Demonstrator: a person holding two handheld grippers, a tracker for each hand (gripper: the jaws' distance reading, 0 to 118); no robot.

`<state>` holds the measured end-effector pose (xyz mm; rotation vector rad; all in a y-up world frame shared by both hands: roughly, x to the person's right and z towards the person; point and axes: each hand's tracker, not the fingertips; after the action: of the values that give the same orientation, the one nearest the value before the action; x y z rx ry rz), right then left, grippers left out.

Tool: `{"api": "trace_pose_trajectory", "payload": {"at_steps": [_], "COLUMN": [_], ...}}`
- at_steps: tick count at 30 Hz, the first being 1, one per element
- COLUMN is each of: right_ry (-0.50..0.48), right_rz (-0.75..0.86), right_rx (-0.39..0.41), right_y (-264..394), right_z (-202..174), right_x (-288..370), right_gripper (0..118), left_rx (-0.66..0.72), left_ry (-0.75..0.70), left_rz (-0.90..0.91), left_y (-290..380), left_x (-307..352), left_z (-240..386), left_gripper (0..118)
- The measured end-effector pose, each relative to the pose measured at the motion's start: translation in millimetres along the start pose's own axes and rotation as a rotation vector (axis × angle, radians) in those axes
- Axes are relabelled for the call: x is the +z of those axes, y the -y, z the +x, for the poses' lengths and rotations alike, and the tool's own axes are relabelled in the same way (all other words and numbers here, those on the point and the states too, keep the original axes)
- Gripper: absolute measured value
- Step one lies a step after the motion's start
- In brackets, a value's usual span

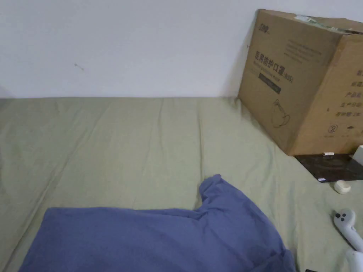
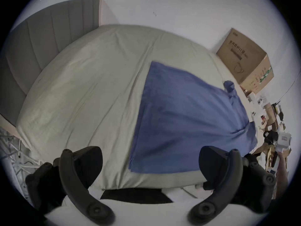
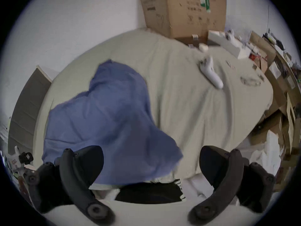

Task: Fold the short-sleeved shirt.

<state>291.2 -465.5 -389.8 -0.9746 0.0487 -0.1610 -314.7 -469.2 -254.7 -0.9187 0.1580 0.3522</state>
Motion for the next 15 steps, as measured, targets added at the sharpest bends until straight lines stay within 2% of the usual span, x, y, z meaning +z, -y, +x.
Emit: {"api": "trace_pose_trajectory", "payload": {"at_steps": [5,6,7,8,9,10,15], "right_ry": [-0.057,-0.074,-0.094,-0.119,-0.124,-0.126,-0.142], "right_rz": [0.078,0.094,0.126,0.157,0.177,0.184,0.168], "right_rx": [0.142,0.156,0.171,0.184,0.184,0.184,0.18], "right_y": [-23.8,-27.2,-30.5,-34.5,-37.9,-42.1,-64.4], "right_z": [-61.8,-72.8,-83.5,-92.8,-99.9,-107.1,-127.5], "right_x": [13.8,14.6,15.5,15.8,14.9,11.6,-9.2], "right_gripper": [115,111,101,79,26,0,0], "left_rx": [-0.093,-0.11,-0.127,-0.138,-0.142,-0.141,-0.127], "left_ry": [0.012,0.012,0.019,0.031,0.047,0.047,0.07], "left_rz": [0.095,0.111,0.137,0.15,0.152,0.149,0.143], "left_y": [-31.5,-36.8,-42.8,-48.6,-53.1,-58.8,-92.7], "left_x": [4.4,4.3,3.6,2.0,-0.7,-5.4,-28.0], "left_z": [33.2,39.6,46.4,52.4,56.9,62.4,63.1], "left_gripper": [116,107,88,55,5,0,0]}}
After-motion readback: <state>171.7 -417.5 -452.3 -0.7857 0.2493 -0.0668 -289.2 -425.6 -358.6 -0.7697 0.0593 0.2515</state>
